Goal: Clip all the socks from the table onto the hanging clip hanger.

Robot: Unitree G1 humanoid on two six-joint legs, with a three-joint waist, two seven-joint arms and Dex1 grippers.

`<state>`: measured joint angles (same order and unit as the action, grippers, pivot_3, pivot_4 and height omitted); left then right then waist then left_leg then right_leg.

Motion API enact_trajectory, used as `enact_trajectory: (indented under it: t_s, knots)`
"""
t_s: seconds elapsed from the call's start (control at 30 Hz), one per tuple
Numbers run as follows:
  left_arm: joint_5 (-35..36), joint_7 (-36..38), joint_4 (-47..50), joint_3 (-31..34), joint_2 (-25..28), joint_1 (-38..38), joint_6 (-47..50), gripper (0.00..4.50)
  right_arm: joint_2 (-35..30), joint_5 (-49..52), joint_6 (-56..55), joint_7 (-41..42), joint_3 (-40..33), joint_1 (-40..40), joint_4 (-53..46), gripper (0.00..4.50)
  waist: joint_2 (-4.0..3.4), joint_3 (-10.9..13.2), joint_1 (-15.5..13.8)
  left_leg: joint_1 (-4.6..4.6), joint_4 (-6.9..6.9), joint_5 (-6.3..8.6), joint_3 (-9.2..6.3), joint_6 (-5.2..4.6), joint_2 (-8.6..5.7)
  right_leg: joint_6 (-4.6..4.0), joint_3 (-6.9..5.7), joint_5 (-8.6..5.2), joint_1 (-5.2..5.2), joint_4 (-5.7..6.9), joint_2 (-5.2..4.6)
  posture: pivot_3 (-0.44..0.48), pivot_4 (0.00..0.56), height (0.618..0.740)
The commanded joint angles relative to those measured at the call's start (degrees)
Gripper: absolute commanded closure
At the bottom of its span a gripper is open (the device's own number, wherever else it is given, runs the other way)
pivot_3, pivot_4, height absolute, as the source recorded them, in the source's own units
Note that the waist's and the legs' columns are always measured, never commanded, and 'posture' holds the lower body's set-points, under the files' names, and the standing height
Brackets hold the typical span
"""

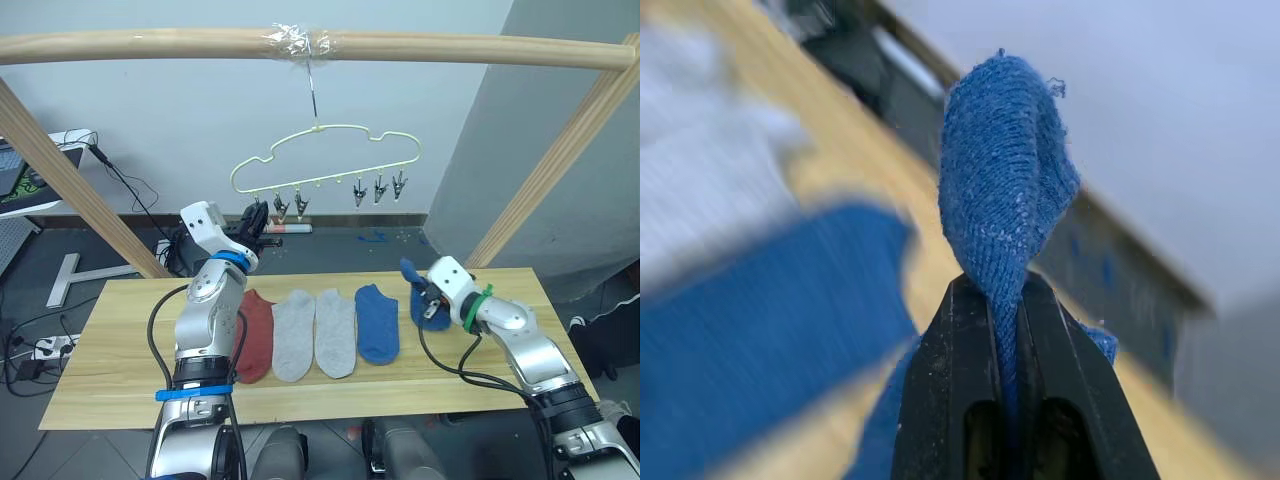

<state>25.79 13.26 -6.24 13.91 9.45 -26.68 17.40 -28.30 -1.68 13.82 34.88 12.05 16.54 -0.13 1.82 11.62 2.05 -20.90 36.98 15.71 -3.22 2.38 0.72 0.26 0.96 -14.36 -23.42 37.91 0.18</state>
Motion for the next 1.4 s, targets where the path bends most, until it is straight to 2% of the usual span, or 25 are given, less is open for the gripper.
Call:
enact_trajectory:
  t_s: [0.03, 0.13, 0.23, 0.57, 0.93, 1.4]
  knots:
    - [6.23, -0.69, 2.84, 2.94, -0.84, 0.06, 5.82, 4.35, 2.77, -3.16, 0.13, 0.39, 4.96, 3.11, -4.84, 4.49, 0.01, 0.01, 0.08, 0.01, 0.01, -0.01, 0.03, 0.01, 0.01, 0.00, 0.03, 0.00, 0.00, -0.01, -0.01, -0.006, 0.190, 0.740]
    - [9.79, -1.34, 3.80, 4.42, -1.64, -0.44, 8.96, 4.35, 8.09, -5.03, 0.30, -0.76, 8.35, 7.61, -2.39, 4.49, 0.01, 0.05, 0.33, 0.05, 0.02, -0.06, 0.12, 0.10, 0.01, 0.00, 0.05, 0.00, -0.01, 0.00, -0.01, -0.008, 0.189, 0.740]
    - [10.68, -0.63, 3.66, 4.00, -1.50, -0.78, 10.09, 4.35, 12.90, -7.33, -1.96, -2.59, 11.01, 12.17, 4.90, 4.49, 0.03, 0.04, 0.15, 0.03, 0.03, -0.10, 0.02, 0.17, 0.00, -0.01, 0.03, 0.01, -0.01, 0.02, -0.01, -0.001, 0.189, 0.740]
    - [12.53, -1.28, 5.30, 3.60, -2.43, -0.89, 11.55, 4.35, 21.29, -12.24, -6.55, -6.00, 13.57, 24.20, 23.89, 4.49, 0.02, 0.05, -0.33, -0.05, 0.00, -0.09, 0.01, 0.19, -0.05, -0.14, 0.04, 0.10, -0.07, -0.01, -0.31, 0.024, 0.189, 0.740]
    - [12.68, -2.23, 8.11, 2.58, -3.64, 1.09, 12.26, 4.35, 24.19, -12.98, -7.27, -6.31, 13.42, 23.80, 22.28, 4.49, 0.02, 0.05, -0.41, -0.10, -0.03, -0.06, -0.05, 0.22, -0.04, -0.25, -0.01, 0.15, -0.08, 0.00, -0.32, 0.036, 0.185, 0.740]
    - [13.00, -1.38, 8.22, 1.84, -3.50, 0.62, 13.47, 4.35, 25.68, -12.92, -7.20, -8.36, 11.64, 26.96, 23.58, 4.49, 0.03, 0.05, -0.41, -0.09, -0.04, -0.07, -0.07, 0.23, -0.02, -0.25, -0.06, 0.16, -0.09, 0.03, -0.29, 0.033, 0.171, 0.740]
